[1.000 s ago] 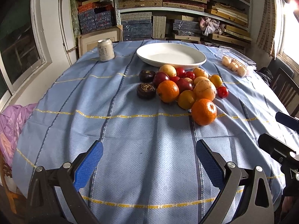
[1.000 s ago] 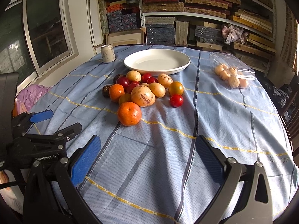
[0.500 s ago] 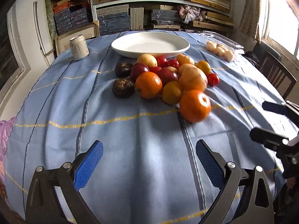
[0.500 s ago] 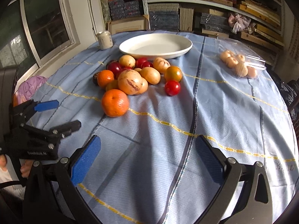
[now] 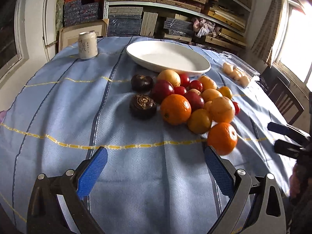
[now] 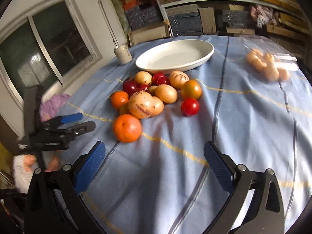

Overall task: Organize fruits
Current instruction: 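Reach the left tool to the dark brown fruit while the right tool grasps a red cherry tomato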

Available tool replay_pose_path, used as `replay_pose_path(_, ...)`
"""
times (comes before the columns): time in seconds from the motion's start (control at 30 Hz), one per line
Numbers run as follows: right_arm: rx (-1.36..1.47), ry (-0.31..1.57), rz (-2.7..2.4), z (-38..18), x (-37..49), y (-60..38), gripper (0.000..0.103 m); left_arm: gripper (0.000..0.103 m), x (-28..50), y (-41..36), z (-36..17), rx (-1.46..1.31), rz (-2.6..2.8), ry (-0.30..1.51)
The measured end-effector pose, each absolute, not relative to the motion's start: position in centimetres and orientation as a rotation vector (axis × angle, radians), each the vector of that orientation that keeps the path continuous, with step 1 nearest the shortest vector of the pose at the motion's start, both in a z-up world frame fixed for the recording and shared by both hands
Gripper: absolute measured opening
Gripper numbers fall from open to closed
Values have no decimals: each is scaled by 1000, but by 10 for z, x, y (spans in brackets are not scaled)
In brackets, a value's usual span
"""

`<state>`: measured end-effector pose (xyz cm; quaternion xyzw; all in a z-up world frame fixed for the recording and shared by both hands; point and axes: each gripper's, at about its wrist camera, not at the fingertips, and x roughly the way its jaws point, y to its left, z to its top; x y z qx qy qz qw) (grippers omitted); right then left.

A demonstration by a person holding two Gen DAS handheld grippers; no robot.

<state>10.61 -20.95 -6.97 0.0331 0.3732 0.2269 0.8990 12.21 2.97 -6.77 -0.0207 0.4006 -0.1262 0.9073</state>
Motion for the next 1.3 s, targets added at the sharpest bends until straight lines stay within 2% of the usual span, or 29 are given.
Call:
replay_pose_path(0.07, -3, 763, 412, -69, 122, -203, 99, 100, 123, 31, -70, -43, -259, 823)
replay_pose_path(0.1, -7, 768, 409, -71, 129, -204, 96, 100, 124, 30, -72, -39, -264, 827)
replay_pose_path(0.17, -21, 802, 413, -73, 147, -204, 68, 100, 123, 29, -74, -22, -260, 823)
replay_pose_path(0.2, -30, 822, 417, -75, 154, -203, 45, 100, 123, 29, -75, -10, -240, 814)
replay_pose_path(0.23, -40, 847, 423, -78, 163, -202, 41, 100, 123, 30, -75, -8, -231, 807)
replay_pose_path(0.6, -119, 850, 413, -92, 200, -190, 43, 100, 129, 36, -81, -60, -223, 839)
replay_pose_path(0.77, -95, 850, 448, -100, 199, -191, 30, 100, 142, 33, -75, -5, -243, 873)
replay_pose_path(0.97, -7, 861, 489, -102, 204, -205, 30, 100, 173, 19, -66, 106, -293, 842)
replay_pose_path(1.3, 14, 862, 499, -102, 203, -207, 30, 100, 197, 26, -66, 125, -374, 817)
